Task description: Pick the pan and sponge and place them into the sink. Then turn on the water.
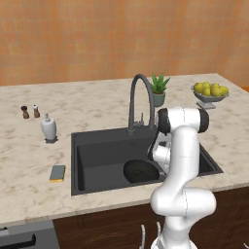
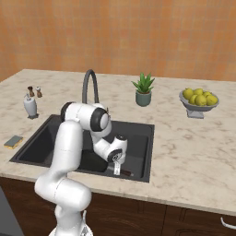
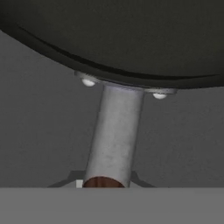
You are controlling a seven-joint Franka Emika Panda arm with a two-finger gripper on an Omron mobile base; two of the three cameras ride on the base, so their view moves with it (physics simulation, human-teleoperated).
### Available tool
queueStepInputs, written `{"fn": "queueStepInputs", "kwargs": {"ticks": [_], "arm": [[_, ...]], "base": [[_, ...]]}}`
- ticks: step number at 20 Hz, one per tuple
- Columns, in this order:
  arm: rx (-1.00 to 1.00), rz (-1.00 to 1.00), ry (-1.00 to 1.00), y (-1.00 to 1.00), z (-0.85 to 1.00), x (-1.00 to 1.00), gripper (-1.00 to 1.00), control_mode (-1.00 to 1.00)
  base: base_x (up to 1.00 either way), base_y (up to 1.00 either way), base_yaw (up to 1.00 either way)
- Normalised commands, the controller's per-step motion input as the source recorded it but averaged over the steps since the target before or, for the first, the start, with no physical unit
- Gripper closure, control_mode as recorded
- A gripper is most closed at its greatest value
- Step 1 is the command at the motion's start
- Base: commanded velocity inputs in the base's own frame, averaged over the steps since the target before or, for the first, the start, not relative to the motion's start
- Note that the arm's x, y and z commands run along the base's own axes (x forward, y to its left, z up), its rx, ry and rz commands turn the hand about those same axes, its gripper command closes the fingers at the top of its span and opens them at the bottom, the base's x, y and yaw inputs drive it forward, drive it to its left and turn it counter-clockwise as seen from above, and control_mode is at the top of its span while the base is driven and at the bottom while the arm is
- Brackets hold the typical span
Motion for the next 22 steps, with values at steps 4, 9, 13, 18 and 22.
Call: {"fn": "queueStepInputs", "kwargs": {"ticks": [4, 9, 13, 18, 22], "arm": [[0.0, 0.0, 0.0, -0.01, -0.36, 0.09, 1.0, -1.0], [0.0, 0.0, 0.0, 0.0, -0.02, 0.0, -1.0, -1.0], [0.02, -0.01, 0.0, -0.13, 0.15, 0.0, -1.0, -1.0], [0.0, -0.11, 0.0, -0.13, 0.68, 0.0, -1.0, -1.0], [0.02, -0.17, 0.0, -0.02, 1.0, 0.0, -1.0, -1.0]], "base": [[0.0, 0.0, 0.0], [0.0, 0.0, 0.0], [0.0, 0.0, 0.0], [0.0, 0.0, 0.0], [0.0, 0.0, 0.0]]}}
